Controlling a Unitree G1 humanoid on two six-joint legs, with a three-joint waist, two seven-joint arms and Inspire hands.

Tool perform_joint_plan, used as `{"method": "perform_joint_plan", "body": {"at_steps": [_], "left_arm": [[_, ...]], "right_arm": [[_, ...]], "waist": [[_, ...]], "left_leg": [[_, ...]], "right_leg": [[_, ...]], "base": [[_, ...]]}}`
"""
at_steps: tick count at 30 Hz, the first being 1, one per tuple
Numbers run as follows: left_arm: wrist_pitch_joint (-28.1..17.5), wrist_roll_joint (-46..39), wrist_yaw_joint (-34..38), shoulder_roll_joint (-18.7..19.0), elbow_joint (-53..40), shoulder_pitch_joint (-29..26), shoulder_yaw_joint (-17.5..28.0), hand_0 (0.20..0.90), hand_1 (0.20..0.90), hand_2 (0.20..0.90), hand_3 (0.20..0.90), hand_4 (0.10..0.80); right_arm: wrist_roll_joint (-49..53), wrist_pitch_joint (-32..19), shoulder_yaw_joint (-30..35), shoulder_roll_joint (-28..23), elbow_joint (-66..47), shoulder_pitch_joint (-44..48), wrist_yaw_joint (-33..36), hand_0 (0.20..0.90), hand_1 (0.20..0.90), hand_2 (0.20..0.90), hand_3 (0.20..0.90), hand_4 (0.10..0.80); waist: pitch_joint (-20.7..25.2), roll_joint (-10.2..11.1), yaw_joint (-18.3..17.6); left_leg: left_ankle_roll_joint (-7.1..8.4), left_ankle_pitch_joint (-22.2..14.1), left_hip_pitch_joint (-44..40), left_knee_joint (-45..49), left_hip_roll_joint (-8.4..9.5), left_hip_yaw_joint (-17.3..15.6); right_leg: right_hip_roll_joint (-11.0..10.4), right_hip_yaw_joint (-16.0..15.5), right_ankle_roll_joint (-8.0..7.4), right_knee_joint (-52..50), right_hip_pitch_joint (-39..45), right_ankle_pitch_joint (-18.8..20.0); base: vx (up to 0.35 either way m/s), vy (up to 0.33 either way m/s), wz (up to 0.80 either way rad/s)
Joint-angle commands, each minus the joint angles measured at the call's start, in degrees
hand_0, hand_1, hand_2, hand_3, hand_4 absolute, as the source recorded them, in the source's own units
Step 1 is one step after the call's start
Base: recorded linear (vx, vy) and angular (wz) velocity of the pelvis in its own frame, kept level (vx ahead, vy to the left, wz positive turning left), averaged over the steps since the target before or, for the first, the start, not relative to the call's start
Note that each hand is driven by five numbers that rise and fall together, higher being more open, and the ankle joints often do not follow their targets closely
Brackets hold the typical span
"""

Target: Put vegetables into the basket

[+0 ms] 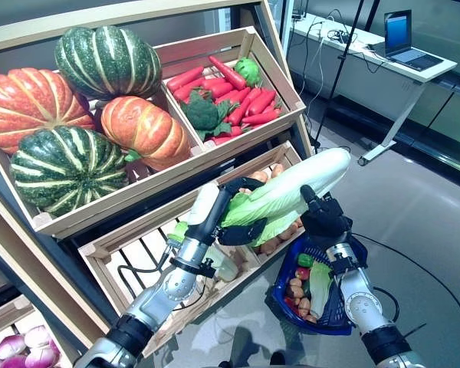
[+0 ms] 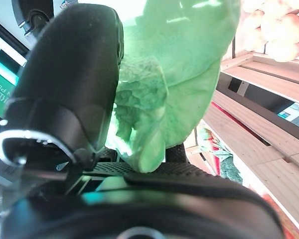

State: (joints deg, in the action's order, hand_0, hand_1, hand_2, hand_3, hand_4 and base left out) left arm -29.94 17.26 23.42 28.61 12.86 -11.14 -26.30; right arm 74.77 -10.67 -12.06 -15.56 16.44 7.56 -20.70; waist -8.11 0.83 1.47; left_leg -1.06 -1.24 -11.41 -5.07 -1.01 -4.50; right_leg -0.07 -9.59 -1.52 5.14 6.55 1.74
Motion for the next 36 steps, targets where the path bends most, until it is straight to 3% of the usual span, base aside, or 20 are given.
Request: {"method": "perform_joint_plan", "body": {"at_steps": [1, 4, 5, 6, 20, 27, 36], "left_arm": [[-10.53, 2.3, -2.1, 1.16, -5.16, -5.36, -8.7, 0.3, 0.3, 0.3, 0.3, 0.4], [-9.37, 0.74, -2.57, 0.97, -4.74, -5.23, -8.34, 0.3, 0.3, 0.3, 0.3, 0.4], [-8.64, -0.12, -3.08, 0.84, -4.43, -5.06, -8.15, 0.766, 0.766, 0.766, 0.766, 0.711], [-7.85, -1.09, -3.58, 0.63, -4.03, -4.8, -7.84, 0.9, 0.9, 0.9, 0.9, 0.8], [0.3, -5.31, 1.57, -1.29, 9.23, 0.26, 0.62, 0.9, 0.9, 0.9, 0.9, 0.8], [2.1, -5.49, 3.37, -1.78, 17.05, 1.0, 5.02, 0.9, 0.9, 0.9, 0.9, 0.8], [6.76, -5.15, 8.39, -1.95, 25.92, 0.16, 10.12, 0.9, 0.9, 0.9, 0.9, 0.8]], "right_arm": [[3.12, -7.58, 6.62, 2.12, -3.48, 11.87, -1.91, 0.3, 0.3, 0.3, 0.3, 0.4], [2.47, -7.54, 6.84, 2.0, -3.47, 11.81, -1.46, 0.3, 0.3, 0.3, 0.3, 0.4], [2.31, -7.47, 7.0, 1.92, -3.45, 11.76, -1.29, 0.3, 0.3, 0.3, 0.3, 0.4], [2.05, -7.31, 7.25, 1.91, -3.46, 11.64, -1.16, 0.3, 0.3, 0.3, 0.3, 0.4], [-2.56, -8.81, 12.53, -1.35, -0.4, 7.92, 1.06, 0.3, 0.3, 0.3, 0.3, 0.4], [-3.63, -9.47, 16.35, -4.5, 2.07, 6.95, 1.9, 0.3, 0.3, 0.3, 0.3, 0.4], [-16.1, -10.3, 19.93, -11.64, 8.66, 7.0, 10.81, 0.3, 0.3, 0.3, 0.3, 0.4]], "waist": [[3.39, 1.21, -0.47], [3.46, 1.21, -0.53], [3.48, 1.23, -0.54], [3.51, 1.26, -0.54], [3.87, 1.39, -0.95], [3.76, 1.25, -1.58], [3.78, 1.21, -2.16]], "left_leg": [[-1.09, -4.05, 1.65, 0.07, 1.78, -0.14], [-1.08, -4.03, 1.71, 0.07, 1.79, -0.11], [-1.07, -4.02, 1.69, 0.07, 1.78, -0.14], [-1.08, -4.03, 1.67, 0.07, 1.77, -0.19], [-0.96, -3.81, 1.66, 0.07, 1.45, -1.03], [-0.81, -3.63, 1.61, 0.07, 1.27, -1.67], [-0.52, -3.6, 1.33, 0.07, 1.17, -2.18]], "right_leg": [[-1.09, -0.23, 0.61, -0.14, 4.16, -4.77], [-1.06, -0.12, 0.61, -0.14, 4.08, -4.74], [-1.05, -0.07, 0.59, -0.14, 4.08, -4.71], [-1.05, -0.05, 0.58, -0.14, 4.09, -4.7], [-0.95, 0.48, 0.62, -0.14, 3.7, -4.28], [-0.89, 1.09, 0.61, -0.14, 3.51, -4.03], [-0.93, 1.4, 0.54, -0.14, 3.55, -3.98]], "base": [[0.0, 0.0, 0.0], [0.0, 0.0, 0.0], [0.0, 0.0, 0.0], [0.0, 0.0, 0.0], [-0.006, -0.001, -0.03], [-0.016, 0.001, -0.06], [0.001, 0.001, -0.03]]}}
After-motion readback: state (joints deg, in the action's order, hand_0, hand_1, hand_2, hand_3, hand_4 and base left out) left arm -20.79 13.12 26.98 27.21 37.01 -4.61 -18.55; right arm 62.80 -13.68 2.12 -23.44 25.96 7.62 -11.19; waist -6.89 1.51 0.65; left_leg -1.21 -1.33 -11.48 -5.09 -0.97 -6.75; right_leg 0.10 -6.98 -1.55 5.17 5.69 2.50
